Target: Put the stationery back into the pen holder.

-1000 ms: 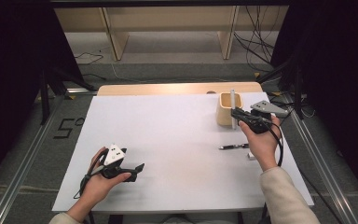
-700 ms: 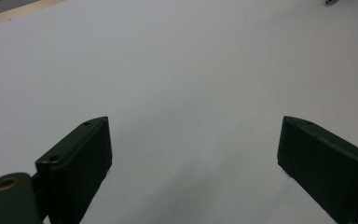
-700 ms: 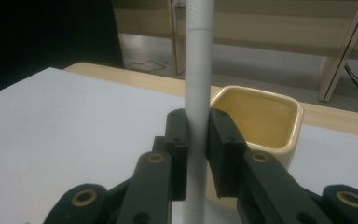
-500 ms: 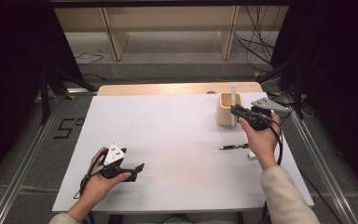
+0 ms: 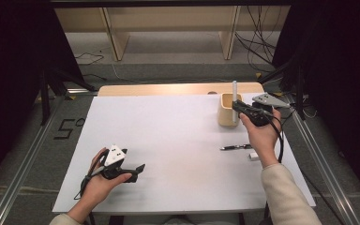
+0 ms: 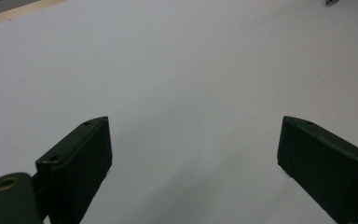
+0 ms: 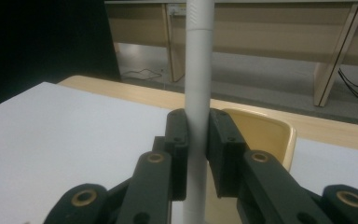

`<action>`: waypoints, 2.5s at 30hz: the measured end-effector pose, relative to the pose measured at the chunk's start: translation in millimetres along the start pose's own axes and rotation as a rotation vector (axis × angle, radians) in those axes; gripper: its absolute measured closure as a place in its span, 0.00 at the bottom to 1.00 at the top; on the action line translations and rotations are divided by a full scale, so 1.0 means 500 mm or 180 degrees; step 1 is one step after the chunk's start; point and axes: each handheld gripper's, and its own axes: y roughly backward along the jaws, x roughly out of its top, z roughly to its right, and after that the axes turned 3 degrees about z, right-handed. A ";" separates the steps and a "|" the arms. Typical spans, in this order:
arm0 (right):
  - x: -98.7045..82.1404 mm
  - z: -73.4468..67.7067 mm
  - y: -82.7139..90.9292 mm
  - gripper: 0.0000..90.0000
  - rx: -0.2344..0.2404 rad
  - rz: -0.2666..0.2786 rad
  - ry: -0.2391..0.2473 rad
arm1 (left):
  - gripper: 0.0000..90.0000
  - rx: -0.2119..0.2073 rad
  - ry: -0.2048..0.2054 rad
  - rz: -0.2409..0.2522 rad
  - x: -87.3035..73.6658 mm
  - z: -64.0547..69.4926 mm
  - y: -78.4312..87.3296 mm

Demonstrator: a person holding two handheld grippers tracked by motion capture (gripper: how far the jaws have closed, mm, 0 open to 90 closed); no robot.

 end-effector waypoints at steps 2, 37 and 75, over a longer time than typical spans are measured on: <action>0.003 0.002 -0.002 0.88 -0.0022 0.0018 0.0002 | 0.11 -0.0002 -0.0003 0.0000 0.000 0.000 0.000; 0.037 0.029 -0.034 0.88 -0.0200 0.0193 -0.0096 | 0.11 0.0004 0.0004 0.0007 0.000 0.000 0.001; 0.032 0.055 -0.068 0.88 -0.0375 0.0309 -0.0087 | 0.11 -0.0002 0.0009 0.0008 0.000 0.000 0.001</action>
